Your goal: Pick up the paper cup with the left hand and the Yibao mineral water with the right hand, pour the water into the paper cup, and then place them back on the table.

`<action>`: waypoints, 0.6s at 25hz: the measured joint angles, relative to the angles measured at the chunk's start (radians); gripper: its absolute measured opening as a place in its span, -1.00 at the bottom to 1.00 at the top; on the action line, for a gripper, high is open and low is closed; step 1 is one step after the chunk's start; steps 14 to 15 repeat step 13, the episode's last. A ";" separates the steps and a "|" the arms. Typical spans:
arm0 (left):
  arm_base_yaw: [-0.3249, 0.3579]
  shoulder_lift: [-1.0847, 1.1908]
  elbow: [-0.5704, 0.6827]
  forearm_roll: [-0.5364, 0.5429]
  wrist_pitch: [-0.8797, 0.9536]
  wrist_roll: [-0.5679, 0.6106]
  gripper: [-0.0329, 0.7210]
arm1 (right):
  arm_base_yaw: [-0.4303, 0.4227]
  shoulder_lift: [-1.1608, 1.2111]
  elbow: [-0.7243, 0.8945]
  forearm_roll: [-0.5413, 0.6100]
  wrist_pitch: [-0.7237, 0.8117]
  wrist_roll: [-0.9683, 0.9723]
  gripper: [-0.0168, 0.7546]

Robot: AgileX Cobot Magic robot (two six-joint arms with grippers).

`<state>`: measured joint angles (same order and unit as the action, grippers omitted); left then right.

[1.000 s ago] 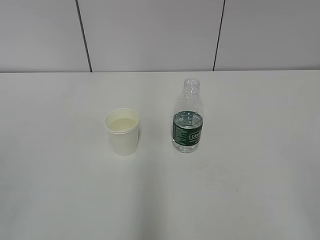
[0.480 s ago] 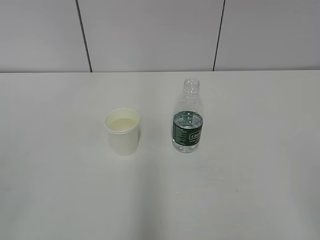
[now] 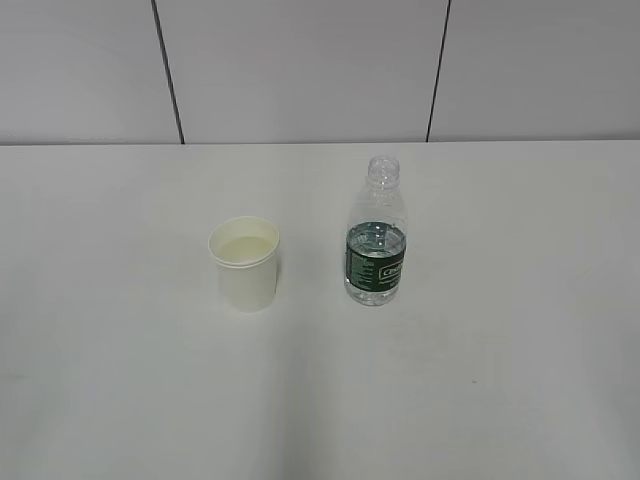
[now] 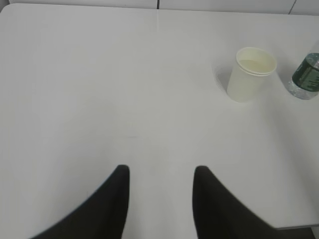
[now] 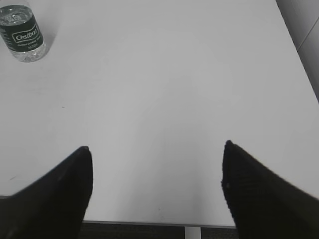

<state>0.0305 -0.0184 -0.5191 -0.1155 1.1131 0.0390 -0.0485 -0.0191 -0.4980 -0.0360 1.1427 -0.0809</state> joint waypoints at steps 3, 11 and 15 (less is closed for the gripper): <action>0.000 0.000 0.000 0.000 0.000 0.000 -0.10 | 0.000 0.000 0.000 0.000 0.000 0.000 0.58; 0.000 0.000 0.000 0.000 0.000 0.000 -0.15 | 0.000 0.000 0.000 0.000 0.000 0.000 0.58; 0.000 0.000 0.000 0.000 0.000 0.000 -0.16 | 0.000 0.000 0.000 0.000 0.000 0.000 0.58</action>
